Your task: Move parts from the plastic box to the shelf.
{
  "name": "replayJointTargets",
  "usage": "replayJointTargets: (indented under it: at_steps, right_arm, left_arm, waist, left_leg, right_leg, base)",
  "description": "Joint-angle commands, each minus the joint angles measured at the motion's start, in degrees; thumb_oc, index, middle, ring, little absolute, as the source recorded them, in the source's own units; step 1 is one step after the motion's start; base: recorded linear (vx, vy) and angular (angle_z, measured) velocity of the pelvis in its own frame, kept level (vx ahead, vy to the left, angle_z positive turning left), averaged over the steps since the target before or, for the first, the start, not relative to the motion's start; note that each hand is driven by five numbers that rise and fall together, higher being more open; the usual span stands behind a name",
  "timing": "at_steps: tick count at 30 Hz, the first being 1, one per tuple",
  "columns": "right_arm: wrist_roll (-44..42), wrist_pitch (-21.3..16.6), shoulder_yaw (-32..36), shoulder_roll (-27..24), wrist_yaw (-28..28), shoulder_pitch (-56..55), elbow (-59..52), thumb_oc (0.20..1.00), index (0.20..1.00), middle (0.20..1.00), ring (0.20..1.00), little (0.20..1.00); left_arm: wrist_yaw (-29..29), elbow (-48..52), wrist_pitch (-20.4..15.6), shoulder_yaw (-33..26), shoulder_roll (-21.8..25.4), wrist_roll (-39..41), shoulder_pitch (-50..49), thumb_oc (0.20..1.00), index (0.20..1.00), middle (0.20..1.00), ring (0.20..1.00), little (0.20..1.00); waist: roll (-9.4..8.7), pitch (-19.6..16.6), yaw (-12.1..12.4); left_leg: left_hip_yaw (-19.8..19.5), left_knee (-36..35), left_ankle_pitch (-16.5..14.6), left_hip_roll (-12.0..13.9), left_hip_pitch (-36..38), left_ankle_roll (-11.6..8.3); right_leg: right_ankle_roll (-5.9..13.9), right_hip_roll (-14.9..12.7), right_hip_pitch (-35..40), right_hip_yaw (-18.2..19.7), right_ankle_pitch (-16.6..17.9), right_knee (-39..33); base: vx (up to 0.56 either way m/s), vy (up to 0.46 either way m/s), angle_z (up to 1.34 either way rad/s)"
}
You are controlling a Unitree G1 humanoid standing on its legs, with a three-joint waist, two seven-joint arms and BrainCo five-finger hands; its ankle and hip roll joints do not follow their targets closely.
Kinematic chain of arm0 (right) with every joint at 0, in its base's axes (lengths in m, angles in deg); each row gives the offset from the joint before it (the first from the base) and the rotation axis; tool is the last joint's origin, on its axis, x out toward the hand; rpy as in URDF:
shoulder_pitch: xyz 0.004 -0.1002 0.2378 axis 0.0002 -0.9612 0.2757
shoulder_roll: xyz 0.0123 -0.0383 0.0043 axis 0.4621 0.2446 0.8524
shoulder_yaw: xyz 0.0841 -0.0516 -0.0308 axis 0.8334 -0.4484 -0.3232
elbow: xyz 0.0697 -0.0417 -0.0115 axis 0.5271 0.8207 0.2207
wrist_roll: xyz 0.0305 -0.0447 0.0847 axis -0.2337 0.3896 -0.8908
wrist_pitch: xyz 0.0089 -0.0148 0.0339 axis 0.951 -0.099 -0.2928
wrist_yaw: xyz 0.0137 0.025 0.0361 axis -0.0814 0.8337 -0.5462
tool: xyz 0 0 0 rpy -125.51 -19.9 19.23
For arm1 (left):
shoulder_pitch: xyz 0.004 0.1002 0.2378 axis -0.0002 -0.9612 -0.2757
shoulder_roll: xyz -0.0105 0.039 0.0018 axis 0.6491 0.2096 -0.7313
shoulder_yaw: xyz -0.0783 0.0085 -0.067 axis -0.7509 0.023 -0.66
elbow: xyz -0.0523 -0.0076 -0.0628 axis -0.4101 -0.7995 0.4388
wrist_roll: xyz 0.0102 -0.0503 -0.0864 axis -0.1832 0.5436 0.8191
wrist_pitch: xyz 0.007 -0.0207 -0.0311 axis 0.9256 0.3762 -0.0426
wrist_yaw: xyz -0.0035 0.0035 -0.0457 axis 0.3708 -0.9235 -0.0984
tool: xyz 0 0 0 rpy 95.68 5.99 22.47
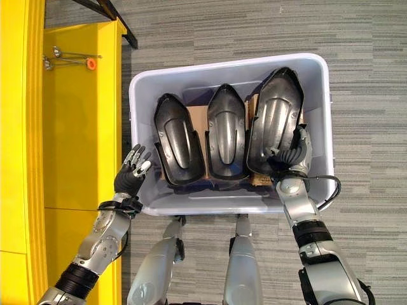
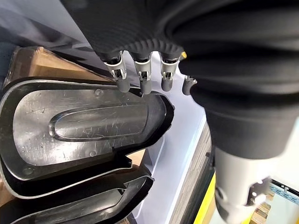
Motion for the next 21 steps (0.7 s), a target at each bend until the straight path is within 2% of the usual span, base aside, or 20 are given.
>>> replayJointTargets:
  at_steps: [1, 9, 21]
  right_arm:
    - [3.58, -2.08, 0.46, -0.12, -0.96, 3.1, -1.15, 1.0, 1.0, 1.0, 1.0, 1.0]
    - [6.09, -2.91, 6.39, 0.99, -5.21, -1.37, -14.07, 1.0, 1.0, 1.0, 1.0, 1.0]
    - [6.71, -2.85, 8.35, 2.61, -6.96, -4.04, -18.85, 1.0, 1.0, 1.0, 1.0, 1.0]
  left_arm:
    - [0.76, 4.2, -2.27, -0.9, 1.33, -1.08, -0.25, 1.0, 1.0, 1.0, 1.0, 1.0]
    - [1.74, 5.07, -2.11, -1.73, 1.59, -1.8, -1.15, 1.0, 1.0, 1.0, 1.0, 1.0]
    - [2.64, 5.68, -2.05, -1.99, 1.87, -2.03, -1.62, 1.0, 1.0, 1.0, 1.0, 1.0]
  waist:
    - [-1.29, -2.46, 1.05]
    - [-2.42, -2.41, -0.1]
    - [-2.71, -2.5, -0.7]
  left_leg:
    - [-2.4, 0.48, -0.55, 2.02, 2.05, -2.33]
    - [-2.19, 0.48, -0.96, 2.21, 2.36, -2.27]
    - [-1.96, 0.48, -1.02, 2.37, 2.73, -2.31]
  right_leg:
    - [1.2, -3.54, -4.78, 3.22, -0.84, 9.83]
    - [1.41, -3.33, -5.11, 3.86, -0.85, 10.03]
    - [1.43, -3.15, -4.89, 4.08, -0.88, 10.07]
  base:
    - [0.0, 0.0, 0.0]
    - [0.0, 0.0, 0.0]
    - [0.0, 0.0, 0.0]
